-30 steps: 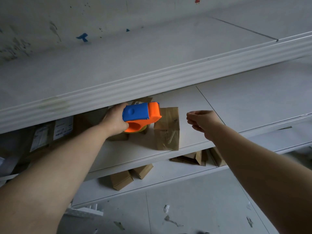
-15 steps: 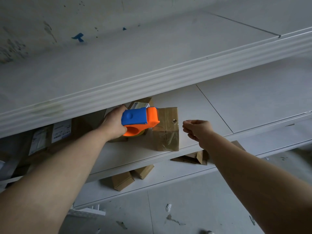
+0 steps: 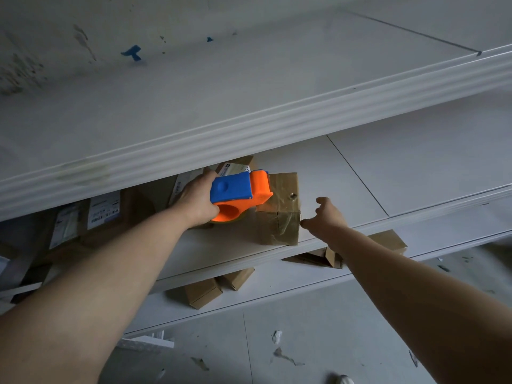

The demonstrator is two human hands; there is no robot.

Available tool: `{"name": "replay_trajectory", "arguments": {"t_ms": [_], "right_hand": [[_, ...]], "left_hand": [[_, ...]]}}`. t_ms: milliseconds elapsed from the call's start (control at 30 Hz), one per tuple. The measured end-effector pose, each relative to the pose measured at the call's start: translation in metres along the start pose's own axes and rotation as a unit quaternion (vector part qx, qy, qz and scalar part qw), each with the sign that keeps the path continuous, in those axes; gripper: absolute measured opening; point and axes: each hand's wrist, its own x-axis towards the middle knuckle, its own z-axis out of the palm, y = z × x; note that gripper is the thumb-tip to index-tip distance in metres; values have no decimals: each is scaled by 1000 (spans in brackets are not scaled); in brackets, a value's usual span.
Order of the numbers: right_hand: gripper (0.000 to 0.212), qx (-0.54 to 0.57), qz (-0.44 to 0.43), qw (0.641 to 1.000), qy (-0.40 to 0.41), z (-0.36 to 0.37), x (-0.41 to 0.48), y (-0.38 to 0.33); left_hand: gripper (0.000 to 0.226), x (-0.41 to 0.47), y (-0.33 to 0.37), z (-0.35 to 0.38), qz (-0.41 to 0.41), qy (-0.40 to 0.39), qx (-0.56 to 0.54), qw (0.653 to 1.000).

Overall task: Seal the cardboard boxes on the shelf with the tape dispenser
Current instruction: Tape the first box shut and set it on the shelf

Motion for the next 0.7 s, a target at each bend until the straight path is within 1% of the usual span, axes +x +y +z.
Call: {"name": "replay_trajectory", "arguments": {"t_ms": [67, 133, 167, 233, 300, 367, 433, 500, 567, 633, 700], "right_hand": [[90, 7, -61, 998, 7, -7, 0, -9], [111, -29, -146, 989, -16, -18, 1, -27], [121, -65, -179, 981, -43, -22, 1, -37], [134, -162, -202, 962, -89, -27, 0, -53], [144, -275, -216, 932, -91, -27, 2, -62], [151, -359, -233, 899, -94, -24, 5, -69], [155, -410, -245, 873, -100, -18, 8, -74], [156, -425, -251, 863, -109, -12, 10, -79], [153, -416, -252, 866, -112, -8, 12, -80], [148, -407, -262, 870, -91, -8, 14, -76], [141, -383, -265, 880, -87, -13, 15, -70]], "left_hand": [[52, 0, 2, 0, 0, -2, -6, 1000], [50, 1, 1, -2, -1, -1, -3, 1000], [50, 1, -1, -3, -1, -2, -1, 1000], [50, 0, -4, -5, -1, -2, -2, 1000], [49, -1, -5, -6, -1, -3, -3, 1000], [47, -2, -6, -8, 2, -6, -4, 1000], [46, -3, -7, -9, 3, -9, -6, 1000], [47, -3, -7, -10, 3, -11, -9, 1000], [47, -4, -10, -10, 3, -10, -14, 1000], [47, -5, -13, -10, 3, -14, -15, 1000], [49, -7, -13, -10, 5, -20, -21, 1000]]}}
